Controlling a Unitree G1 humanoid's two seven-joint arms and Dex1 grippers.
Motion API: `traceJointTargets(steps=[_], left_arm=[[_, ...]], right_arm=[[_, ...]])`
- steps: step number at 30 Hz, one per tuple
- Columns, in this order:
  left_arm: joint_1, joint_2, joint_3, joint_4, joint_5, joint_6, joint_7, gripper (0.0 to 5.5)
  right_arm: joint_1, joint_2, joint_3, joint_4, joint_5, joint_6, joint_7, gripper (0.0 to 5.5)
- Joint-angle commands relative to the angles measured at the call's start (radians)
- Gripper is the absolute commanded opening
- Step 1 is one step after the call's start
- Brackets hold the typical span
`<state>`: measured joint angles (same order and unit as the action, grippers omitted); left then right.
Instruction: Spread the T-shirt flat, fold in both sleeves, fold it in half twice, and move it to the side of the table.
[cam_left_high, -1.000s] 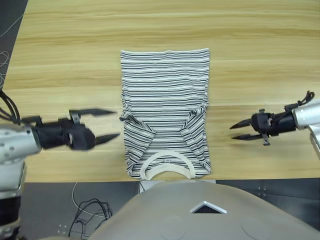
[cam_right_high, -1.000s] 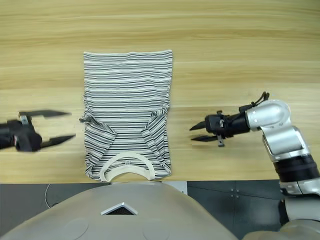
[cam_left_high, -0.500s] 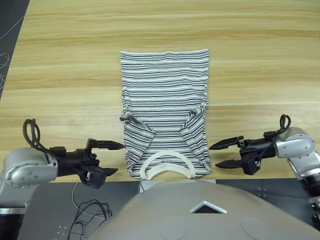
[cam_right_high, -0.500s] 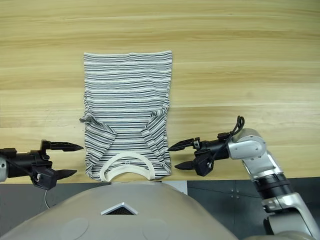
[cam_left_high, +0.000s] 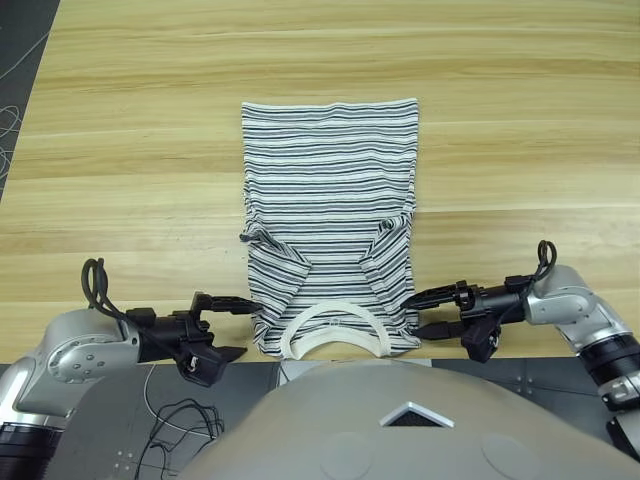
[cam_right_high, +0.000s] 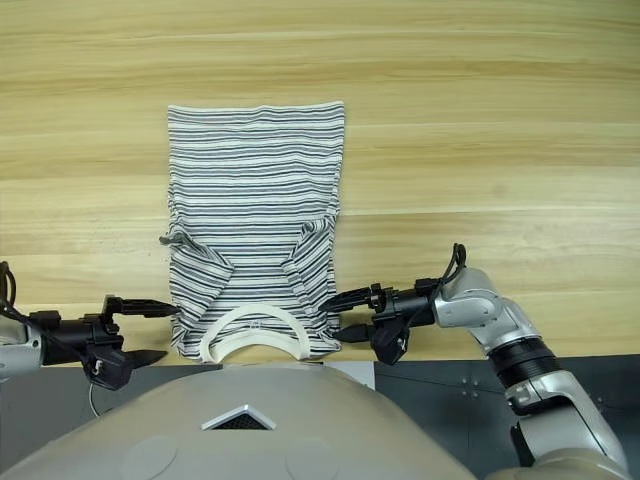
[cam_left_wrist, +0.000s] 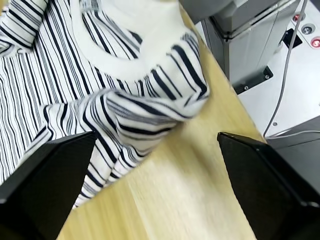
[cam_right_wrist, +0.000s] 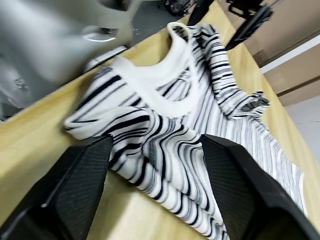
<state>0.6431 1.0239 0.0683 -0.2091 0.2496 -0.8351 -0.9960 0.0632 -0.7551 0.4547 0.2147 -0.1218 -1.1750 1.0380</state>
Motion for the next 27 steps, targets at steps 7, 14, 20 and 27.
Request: traceJointTargets(steps=[7,14,20,27], left_arm=[[-0.028,0.016,-0.101,0.014,0.055,0.014,0.052,4.49],[-0.026,0.029,-0.125,0.022,0.068,0.018,0.085,4.49],[-0.026,0.045,-0.143,0.025,0.071,0.025,0.106,4.49],[-0.031,0.055,-0.155,0.038,0.077,0.024,0.130,4.49]], right_arm=[[-0.053,-0.111,0.010,0.011,0.083,0.012,-0.067,3.24],[-0.072,-0.181,0.040,0.060,0.080,0.008,-0.045,3.24],[-0.043,-0.218,0.112,0.067,0.081,0.035,-0.001,3.24],[-0.024,-0.192,0.128,0.036,0.040,0.047,-0.032,3.24]])
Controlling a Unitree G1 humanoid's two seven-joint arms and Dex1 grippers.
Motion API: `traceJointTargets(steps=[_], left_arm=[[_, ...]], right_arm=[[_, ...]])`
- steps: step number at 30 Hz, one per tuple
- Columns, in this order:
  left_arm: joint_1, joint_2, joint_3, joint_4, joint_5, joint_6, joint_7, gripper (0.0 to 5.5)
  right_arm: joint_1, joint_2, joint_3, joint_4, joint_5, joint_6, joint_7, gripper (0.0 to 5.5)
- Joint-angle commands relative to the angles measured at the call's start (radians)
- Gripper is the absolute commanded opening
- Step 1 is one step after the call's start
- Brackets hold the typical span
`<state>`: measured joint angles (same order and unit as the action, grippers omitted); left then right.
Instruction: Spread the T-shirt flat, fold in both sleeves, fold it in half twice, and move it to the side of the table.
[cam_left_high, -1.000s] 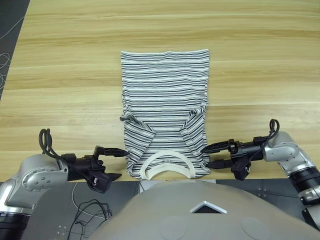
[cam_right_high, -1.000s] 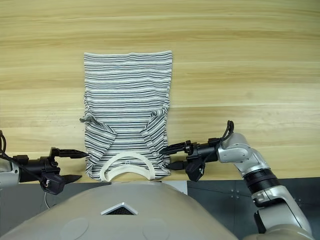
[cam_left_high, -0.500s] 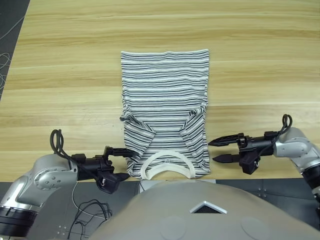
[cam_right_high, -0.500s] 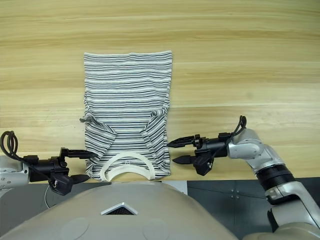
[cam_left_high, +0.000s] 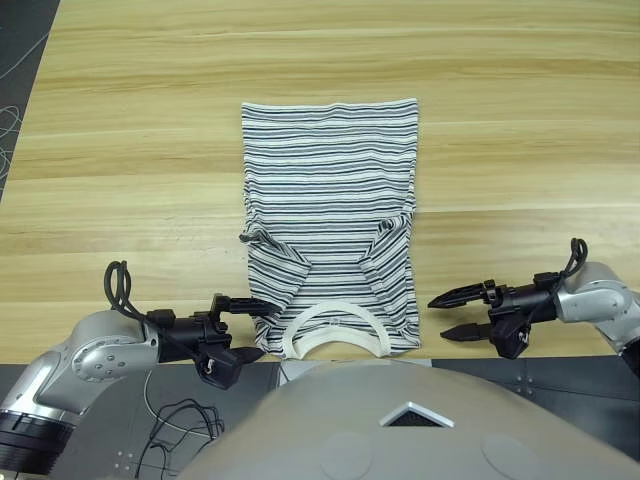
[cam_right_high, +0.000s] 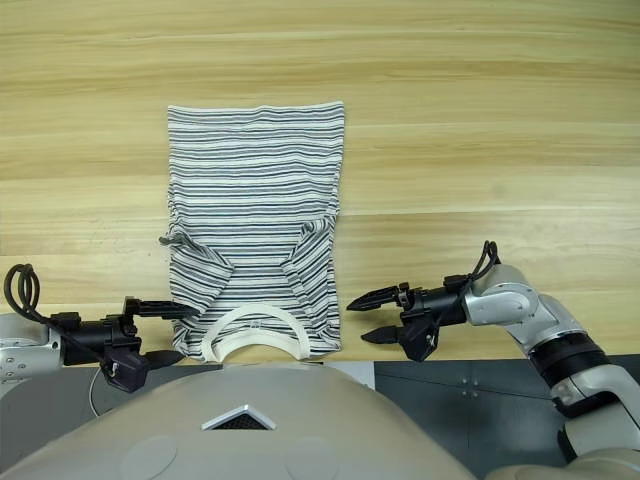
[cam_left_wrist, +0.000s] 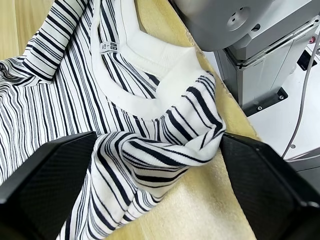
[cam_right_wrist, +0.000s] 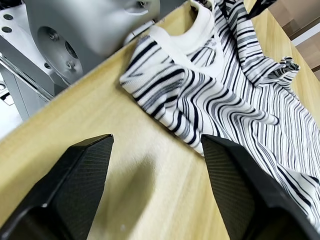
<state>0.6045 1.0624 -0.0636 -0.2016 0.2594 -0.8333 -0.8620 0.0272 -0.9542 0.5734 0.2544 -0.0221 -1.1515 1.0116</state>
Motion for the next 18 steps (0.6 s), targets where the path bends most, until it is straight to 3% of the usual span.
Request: traceJointTargets(steps=[1,18], left_arm=[[0.008,0.019,-0.025,0.031,0.067,0.022,-0.001,4.49],[-0.017,0.027,-0.054,0.039,0.075,0.030,0.025,4.49]], right_arm=[[0.010,0.016,0.003,-0.006,-0.075,0.027,-0.017,3.24],[-0.019,0.107,0.060,-0.020,-0.160,0.037,-0.081,3.24]])
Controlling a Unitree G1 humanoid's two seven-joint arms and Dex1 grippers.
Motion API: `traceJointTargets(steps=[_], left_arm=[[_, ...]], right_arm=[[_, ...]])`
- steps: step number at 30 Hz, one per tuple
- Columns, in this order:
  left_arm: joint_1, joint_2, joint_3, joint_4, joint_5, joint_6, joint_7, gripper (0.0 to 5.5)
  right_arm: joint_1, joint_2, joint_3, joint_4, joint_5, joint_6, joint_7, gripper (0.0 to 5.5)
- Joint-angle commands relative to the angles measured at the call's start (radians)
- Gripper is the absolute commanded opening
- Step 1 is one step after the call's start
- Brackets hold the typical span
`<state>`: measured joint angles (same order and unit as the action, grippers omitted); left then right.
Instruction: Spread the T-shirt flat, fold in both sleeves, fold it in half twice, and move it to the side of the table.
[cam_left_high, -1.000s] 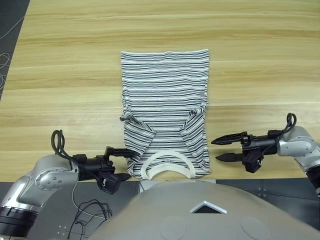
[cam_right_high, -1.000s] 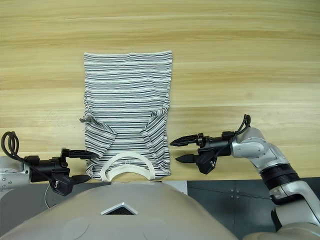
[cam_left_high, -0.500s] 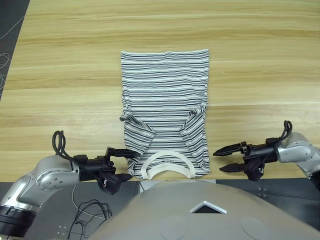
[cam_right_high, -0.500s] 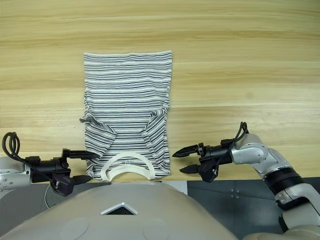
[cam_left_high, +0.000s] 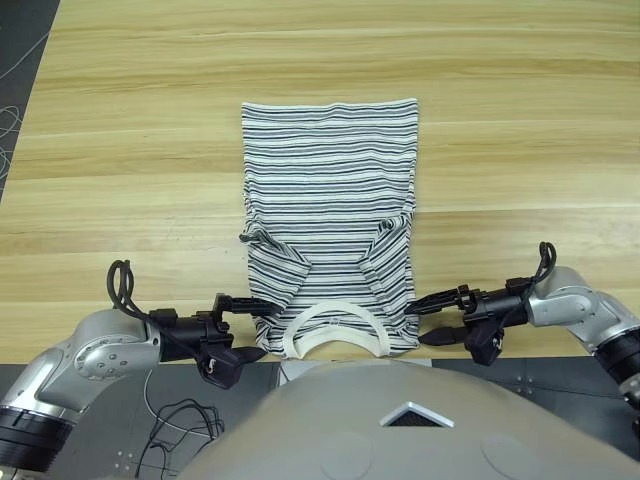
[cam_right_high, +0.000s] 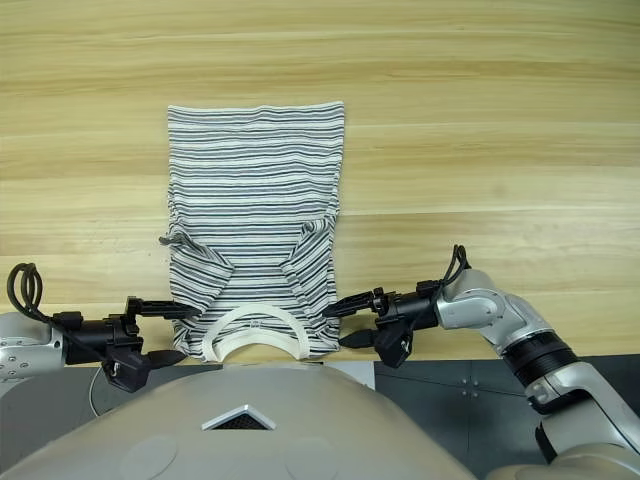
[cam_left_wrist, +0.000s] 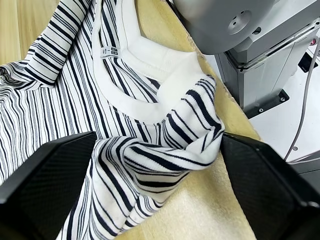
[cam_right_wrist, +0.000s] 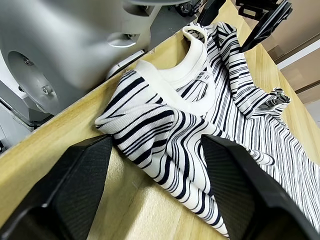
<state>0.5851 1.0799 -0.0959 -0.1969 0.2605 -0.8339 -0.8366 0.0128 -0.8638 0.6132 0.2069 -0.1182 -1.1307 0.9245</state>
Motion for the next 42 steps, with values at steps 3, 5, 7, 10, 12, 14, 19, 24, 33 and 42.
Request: traceJointTargets(steps=[3,5,7,10,12,14,19,24,33,42], left_arm=[[-0.006,0.010,-0.026,0.037,0.073,0.033,0.000,4.49],[-0.009,0.011,-0.029,0.036,0.071,0.035,0.002,4.49],[-0.012,0.011,-0.031,0.033,0.068,0.039,0.003,4.49],[-0.021,0.011,-0.037,0.029,0.065,0.047,0.002,4.49],[-0.024,0.012,-0.041,0.029,0.063,0.050,0.001,4.49],[-0.026,0.013,-0.044,0.028,0.062,0.052,0.001,4.49],[-0.035,0.016,-0.058,0.022,0.054,0.065,-0.010,4.32],[-0.043,0.018,-0.068,0.015,0.050,0.080,-0.007,3.45],[-0.076,0.016,-0.098,-0.004,0.054,0.086,-0.010,1.91],[-0.084,0.020,-0.113,-0.020,0.017,0.114,-0.012,0.31]], right_arm=[[-0.010,0.028,0.026,0.041,-0.077,0.010,-0.006,3.24],[-0.013,0.031,0.029,0.047,-0.091,0.007,-0.012,3.24],[-0.014,0.029,0.034,0.049,-0.102,0.007,-0.015,3.24],[-0.017,0.032,0.040,0.042,-0.114,0.012,-0.023,3.24],[-0.020,0.033,0.044,0.032,-0.114,0.021,-0.026,3.24],[-0.026,0.030,0.047,0.013,-0.107,0.033,-0.023,3.24],[-0.067,0.020,0.064,-0.020,-0.052,0.084,0.014,2.94],[-0.122,0.061,0.070,0.067,-0.048,0.099,0.024,1.90],[-0.168,0.111,0.088,0.233,-0.062,0.015,0.022,0.16],[-0.197,0.118,0.127,0.339,-0.039,-0.052,0.035,0.10]])
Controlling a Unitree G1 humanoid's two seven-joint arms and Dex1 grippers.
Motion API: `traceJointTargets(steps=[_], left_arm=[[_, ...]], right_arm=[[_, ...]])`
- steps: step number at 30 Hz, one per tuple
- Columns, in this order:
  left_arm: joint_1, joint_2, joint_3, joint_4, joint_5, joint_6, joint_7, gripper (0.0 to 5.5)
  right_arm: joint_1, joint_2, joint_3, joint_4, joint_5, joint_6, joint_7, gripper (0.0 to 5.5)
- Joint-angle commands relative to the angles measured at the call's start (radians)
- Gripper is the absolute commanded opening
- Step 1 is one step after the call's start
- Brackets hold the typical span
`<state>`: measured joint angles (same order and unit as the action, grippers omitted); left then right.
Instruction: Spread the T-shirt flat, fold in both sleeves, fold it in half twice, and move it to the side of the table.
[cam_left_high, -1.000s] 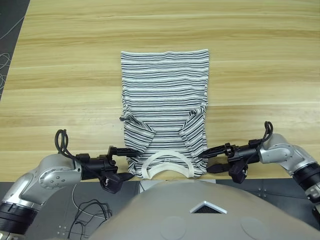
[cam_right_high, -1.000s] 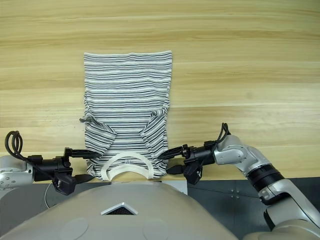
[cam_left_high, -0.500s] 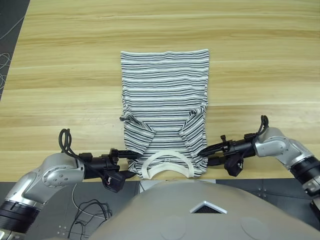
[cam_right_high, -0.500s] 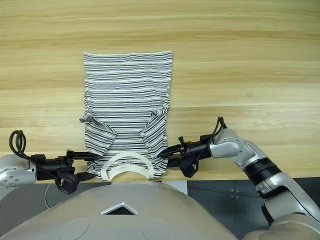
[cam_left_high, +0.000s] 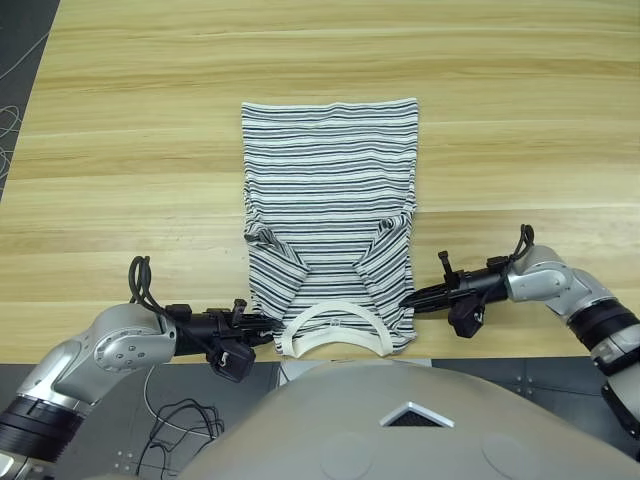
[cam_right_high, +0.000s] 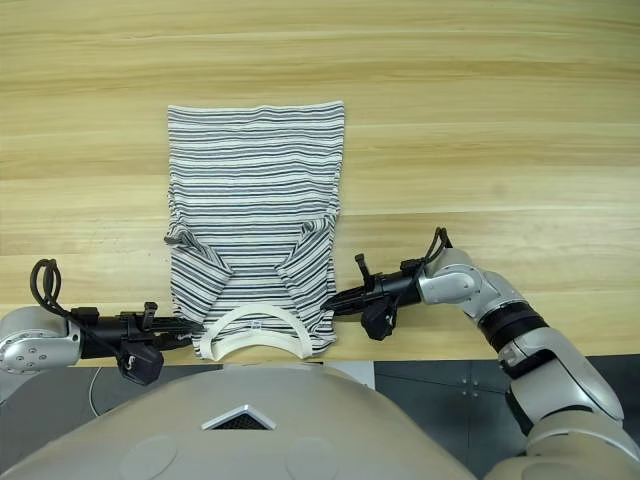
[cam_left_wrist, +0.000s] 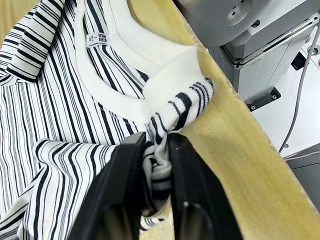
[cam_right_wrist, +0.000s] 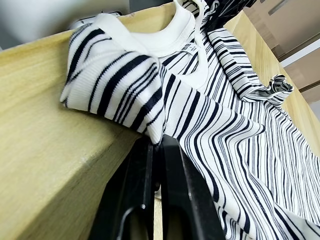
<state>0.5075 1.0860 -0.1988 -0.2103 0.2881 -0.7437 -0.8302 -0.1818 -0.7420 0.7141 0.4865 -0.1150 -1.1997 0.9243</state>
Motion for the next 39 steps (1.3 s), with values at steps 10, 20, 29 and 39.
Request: traceJointTargets(steps=[10,20,29,39], left_arm=[[-0.103,0.091,0.046,-0.309,-0.661,0.526,-0.223,0.17],[-0.191,0.104,0.068,-0.266,-0.760,0.672,-0.428,0.17],[-0.372,-0.007,0.039,-0.198,-0.765,0.730,-0.482,0.17],[-0.683,-0.177,0.068,0.072,-0.803,0.812,-0.515,0.17]], right_arm=[[0.023,-0.092,0.000,-0.256,0.414,0.500,0.306,0.10],[0.060,-0.226,-0.141,-0.632,0.574,1.026,0.454,0.10],[-0.006,-0.039,-0.265,-0.545,0.539,1.074,0.424,0.10],[-0.140,0.125,-0.344,-0.304,0.457,1.066,0.394,0.10]])
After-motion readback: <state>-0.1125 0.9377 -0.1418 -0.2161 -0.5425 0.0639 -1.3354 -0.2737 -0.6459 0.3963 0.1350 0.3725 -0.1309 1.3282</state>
